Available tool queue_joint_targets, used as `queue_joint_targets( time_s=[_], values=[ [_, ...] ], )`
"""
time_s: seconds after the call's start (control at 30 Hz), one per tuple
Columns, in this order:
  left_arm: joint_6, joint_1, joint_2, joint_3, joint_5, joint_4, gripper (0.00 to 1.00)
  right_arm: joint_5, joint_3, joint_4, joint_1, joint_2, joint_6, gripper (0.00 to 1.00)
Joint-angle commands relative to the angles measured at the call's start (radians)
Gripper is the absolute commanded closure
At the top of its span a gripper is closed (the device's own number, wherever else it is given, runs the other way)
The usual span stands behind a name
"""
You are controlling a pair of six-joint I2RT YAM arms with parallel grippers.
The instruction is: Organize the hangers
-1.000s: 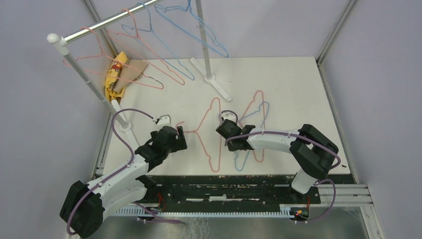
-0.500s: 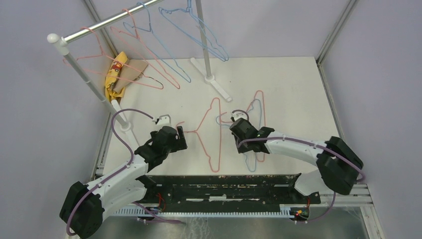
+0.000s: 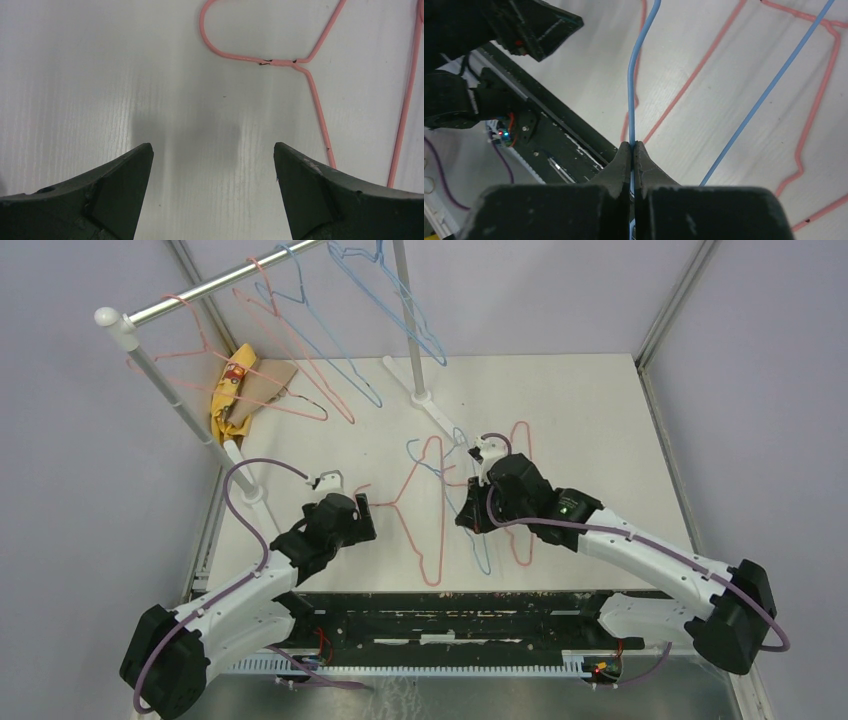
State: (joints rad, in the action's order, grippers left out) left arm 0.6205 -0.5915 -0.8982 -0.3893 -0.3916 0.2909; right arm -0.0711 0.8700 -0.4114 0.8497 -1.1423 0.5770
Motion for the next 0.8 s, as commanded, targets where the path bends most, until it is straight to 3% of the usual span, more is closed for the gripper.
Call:
queue_joint_targets(
  time_s=[0.0,0.4,0.77],
  values=[
    [0.031,-0.005,0.025,-0.029,-0.017,-0.001,0.03,-0.143,0.151,0.040,-0.009,0.048,0.009,0.99],
    [0.041,-0.005,0.081,-0.034,-0.013,0.026,0.03,-0.258,0.454,0.108,-0.043,-0.035,0.018,1.00],
    [0.043,-0.005,0.151,-0.037,-0.023,0.054,0.04,-0.492,0.629,0.352,-0.154,-0.263,0.251,0.99]
  ],
)
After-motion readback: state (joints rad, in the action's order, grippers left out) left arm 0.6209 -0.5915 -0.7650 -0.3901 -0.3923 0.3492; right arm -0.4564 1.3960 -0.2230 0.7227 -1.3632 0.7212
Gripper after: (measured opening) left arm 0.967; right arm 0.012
